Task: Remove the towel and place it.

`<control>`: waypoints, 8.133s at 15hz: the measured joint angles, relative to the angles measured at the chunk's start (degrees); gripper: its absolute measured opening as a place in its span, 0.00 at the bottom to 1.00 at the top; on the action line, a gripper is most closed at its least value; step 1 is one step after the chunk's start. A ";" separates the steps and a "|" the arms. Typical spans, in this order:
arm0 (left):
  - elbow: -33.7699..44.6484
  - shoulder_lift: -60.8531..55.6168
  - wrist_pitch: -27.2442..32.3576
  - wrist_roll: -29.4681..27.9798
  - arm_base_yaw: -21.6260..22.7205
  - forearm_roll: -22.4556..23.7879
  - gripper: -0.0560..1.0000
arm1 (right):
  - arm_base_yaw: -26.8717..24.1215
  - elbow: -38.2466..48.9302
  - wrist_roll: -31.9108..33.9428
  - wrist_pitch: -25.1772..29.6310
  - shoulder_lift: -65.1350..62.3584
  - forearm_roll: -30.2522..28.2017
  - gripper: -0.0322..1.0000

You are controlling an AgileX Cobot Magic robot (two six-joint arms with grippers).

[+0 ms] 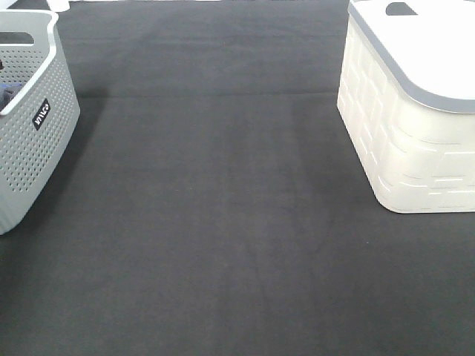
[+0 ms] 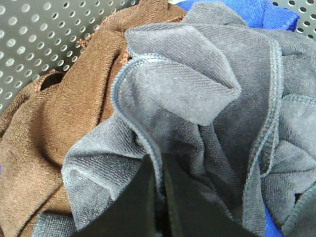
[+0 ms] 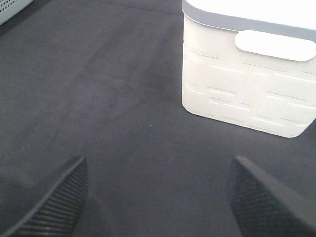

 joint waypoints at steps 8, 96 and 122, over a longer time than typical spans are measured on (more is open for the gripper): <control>0.00 -9.68 -0.40 7.33 0.00 0.52 0.05 | 0.00 0.00 0.00 0.00 0.00 0.00 0.77; -19.82 -23.66 29.05 141.69 -20.63 -65.26 0.05 | 0.00 -27.85 -123.82 -22.57 110.70 97.35 0.05; 26.53 -38.10 -25.73 78.90 -18.62 -55.63 0.05 | 0.00 -70.30 -48.99 2.41 100.84 4.53 0.05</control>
